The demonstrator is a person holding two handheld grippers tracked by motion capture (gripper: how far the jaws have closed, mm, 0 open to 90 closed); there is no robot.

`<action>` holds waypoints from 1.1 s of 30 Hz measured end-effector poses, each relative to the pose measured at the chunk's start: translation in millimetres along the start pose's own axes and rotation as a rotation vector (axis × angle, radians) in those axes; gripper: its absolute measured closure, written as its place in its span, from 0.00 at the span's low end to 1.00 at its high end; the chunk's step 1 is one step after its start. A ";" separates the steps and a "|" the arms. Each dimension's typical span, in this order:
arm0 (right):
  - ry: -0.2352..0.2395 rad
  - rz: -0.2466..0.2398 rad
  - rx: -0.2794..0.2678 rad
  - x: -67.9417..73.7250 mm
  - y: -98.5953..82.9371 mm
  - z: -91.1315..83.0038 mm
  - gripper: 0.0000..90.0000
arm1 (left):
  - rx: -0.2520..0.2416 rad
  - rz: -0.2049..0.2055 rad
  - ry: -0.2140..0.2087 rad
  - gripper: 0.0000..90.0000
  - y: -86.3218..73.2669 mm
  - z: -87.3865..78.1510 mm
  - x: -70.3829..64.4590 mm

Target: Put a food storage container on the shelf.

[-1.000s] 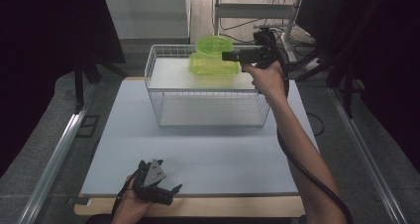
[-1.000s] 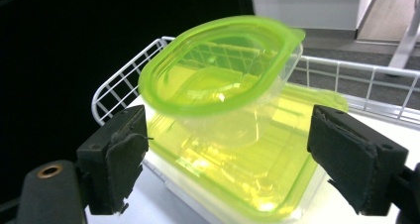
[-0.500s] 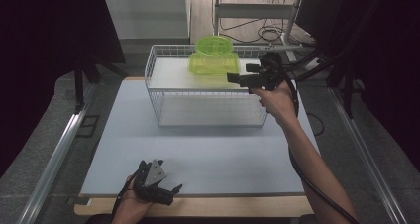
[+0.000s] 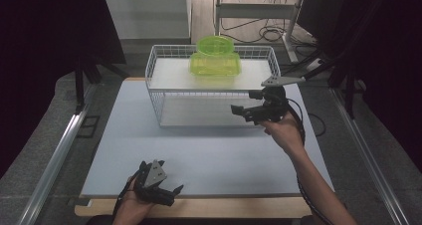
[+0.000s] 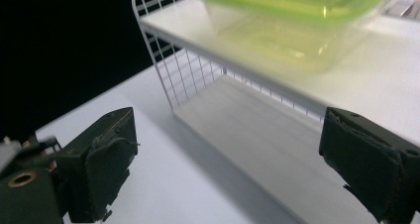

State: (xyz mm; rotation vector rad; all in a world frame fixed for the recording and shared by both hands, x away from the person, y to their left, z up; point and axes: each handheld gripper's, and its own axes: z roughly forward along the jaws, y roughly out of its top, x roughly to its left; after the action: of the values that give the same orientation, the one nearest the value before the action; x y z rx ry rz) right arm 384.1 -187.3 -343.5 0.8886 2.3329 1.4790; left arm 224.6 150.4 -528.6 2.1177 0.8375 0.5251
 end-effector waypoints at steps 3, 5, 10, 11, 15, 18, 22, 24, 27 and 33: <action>-0.006 0.003 0.004 2.5 -15.7 -3.8 0.08 | -0.007 -0.011 0.001 0.02 0.0 0.1 -0.1; -0.009 0.006 0.006 3.0 -27.6 -5.9 0.08 | -0.010 -0.018 0.002 0.01 -0.1 0.0 0.3; -0.033 0.006 0.032 4.8 -59.2 -9.0 0.06 | -0.020 -0.030 0.005 0.01 -0.5 0.7 1.5; -0.041 0.009 0.034 5.4 -64.4 -9.3 0.06 | -0.021 -0.030 0.006 0.01 -0.4 0.8 1.5; -0.062 0.005 0.038 8.6 -81.9 -10.7 0.06 | -0.023 -0.031 0.007 0.01 -0.6 1.1 1.4; -0.082 -0.003 0.037 11.5 -93.1 -12.5 0.06 | -0.021 -0.032 0.004 0.01 -0.9 1.5 1.3; -0.094 -0.016 0.033 16.2 -107.2 -14.8 0.06 | -0.020 -0.030 0.005 0.01 -1.0 2.2 0.5; -0.106 -0.033 0.036 18.8 -114.7 -14.9 0.06 | -0.017 -0.024 0.007 0.01 -0.9 2.2 0.5; -0.127 -0.076 0.060 21.8 -127.1 -14.0 0.06 | -0.017 -0.025 0.006 0.01 -1.1 2.1 0.2; -0.124 -0.050 0.086 18.5 -154.3 -12.3 0.05 | -0.012 -0.021 0.009 0.01 -1.7 2.1 0.8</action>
State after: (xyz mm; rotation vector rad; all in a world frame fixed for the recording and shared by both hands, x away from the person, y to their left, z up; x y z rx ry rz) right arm 307.3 -231.9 -471.6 0.9087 2.3248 1.2748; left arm 225.8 150.7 -531.1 2.0950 0.8590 0.5272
